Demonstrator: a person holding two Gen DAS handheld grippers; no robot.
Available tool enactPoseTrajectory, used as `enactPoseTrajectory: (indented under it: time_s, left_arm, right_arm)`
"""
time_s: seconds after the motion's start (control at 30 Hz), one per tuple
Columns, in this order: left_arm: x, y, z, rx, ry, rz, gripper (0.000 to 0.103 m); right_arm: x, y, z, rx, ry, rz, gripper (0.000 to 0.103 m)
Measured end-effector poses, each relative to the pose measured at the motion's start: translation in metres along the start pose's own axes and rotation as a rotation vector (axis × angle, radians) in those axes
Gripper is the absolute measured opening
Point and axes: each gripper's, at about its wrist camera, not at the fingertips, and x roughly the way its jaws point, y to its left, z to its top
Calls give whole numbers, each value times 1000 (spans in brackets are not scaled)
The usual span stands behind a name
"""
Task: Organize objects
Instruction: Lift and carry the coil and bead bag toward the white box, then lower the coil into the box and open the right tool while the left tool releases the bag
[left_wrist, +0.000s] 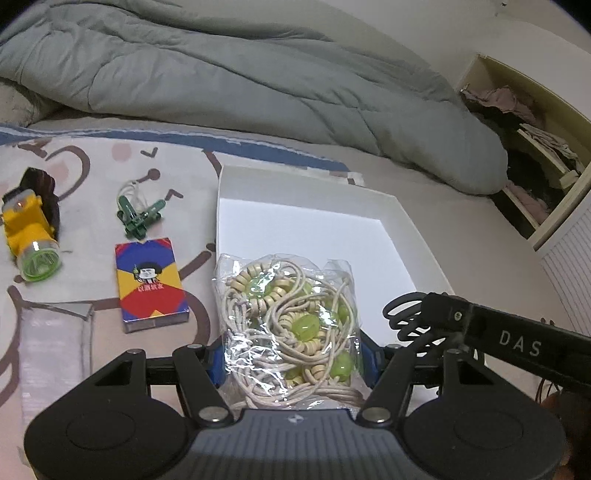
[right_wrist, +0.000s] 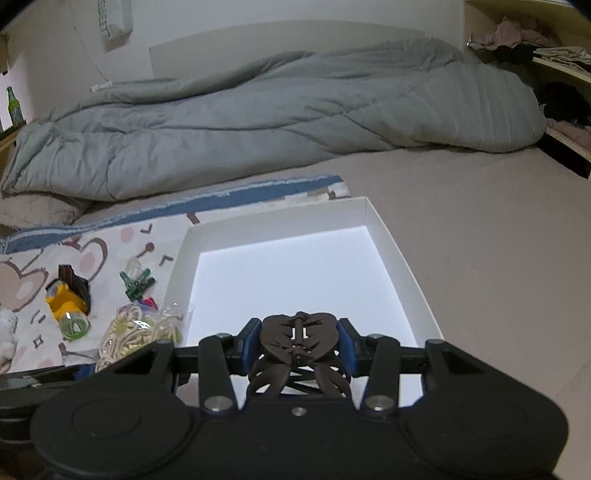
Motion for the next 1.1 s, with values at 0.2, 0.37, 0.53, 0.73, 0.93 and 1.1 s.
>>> enactPoseTrajectory:
  time_s: [0.2, 0.37, 0.53, 0.73, 0.93, 1.1]
  left_arm:
    - [1, 4, -1, 31, -22, 42, 84]
    - [-8, 11, 3, 86, -22, 89, 84]
    - [-7, 15, -2, 124, 31, 135, 84]
    - [3, 11, -13, 188, 70, 186, 84]
    - [15, 7, -20, 219, 78, 211, 85]
    - [21, 0, -22, 243, 75, 235, 86]
  right_arm:
    - [13, 1, -2, 8, 27, -3, 45]
    - [20, 9, -3, -4, 46, -4, 45]
    - [28, 18, -9, -27, 87, -5, 45]
    - [35, 26, -18, -37, 136, -15, 45]
    - [42, 31, -27, -70, 192, -34, 55]
    - [37, 26, -23, -41, 180, -25, 56]
